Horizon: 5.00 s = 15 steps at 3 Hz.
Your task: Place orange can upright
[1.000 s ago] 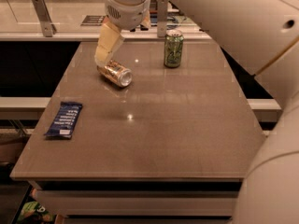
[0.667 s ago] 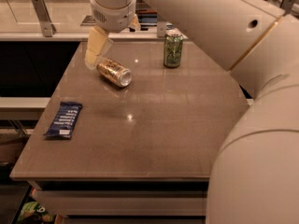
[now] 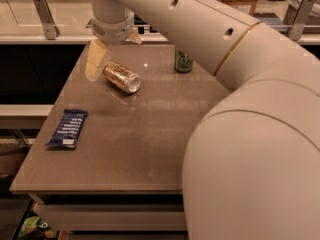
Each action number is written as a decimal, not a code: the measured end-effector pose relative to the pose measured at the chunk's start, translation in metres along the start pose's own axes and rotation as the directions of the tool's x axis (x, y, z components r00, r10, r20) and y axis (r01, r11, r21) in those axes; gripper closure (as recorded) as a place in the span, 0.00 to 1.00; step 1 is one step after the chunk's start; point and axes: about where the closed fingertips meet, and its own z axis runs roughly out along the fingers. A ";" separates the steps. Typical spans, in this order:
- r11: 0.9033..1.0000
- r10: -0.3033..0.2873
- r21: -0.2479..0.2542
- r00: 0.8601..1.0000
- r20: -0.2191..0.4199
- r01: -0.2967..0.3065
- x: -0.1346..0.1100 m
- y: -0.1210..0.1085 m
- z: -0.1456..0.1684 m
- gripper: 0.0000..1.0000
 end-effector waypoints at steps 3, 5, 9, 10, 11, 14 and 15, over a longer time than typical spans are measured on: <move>1.000 0.008 -0.027 0.996 -0.084 -0.010 -0.020 -0.012 0.051 0.00; 0.994 0.110 0.021 0.985 -0.131 -0.108 -0.007 -0.036 0.065 0.00; 0.998 0.055 -0.035 0.990 -0.129 -0.060 -0.003 -0.016 0.080 0.18; 0.998 0.054 -0.036 0.991 -0.123 -0.058 -0.005 -0.016 0.083 0.40; 0.998 0.053 -0.036 0.992 -0.118 -0.057 -0.007 -0.015 0.087 0.64; 0.998 0.052 -0.037 0.993 -0.111 -0.056 -0.010 -0.015 0.091 1.00; 0.998 0.051 -0.033 0.993 -0.106 -0.055 -0.010 -0.016 0.090 1.00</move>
Offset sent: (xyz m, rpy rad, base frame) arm 0.0407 0.0179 -0.0355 -0.0423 0.0933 0.0104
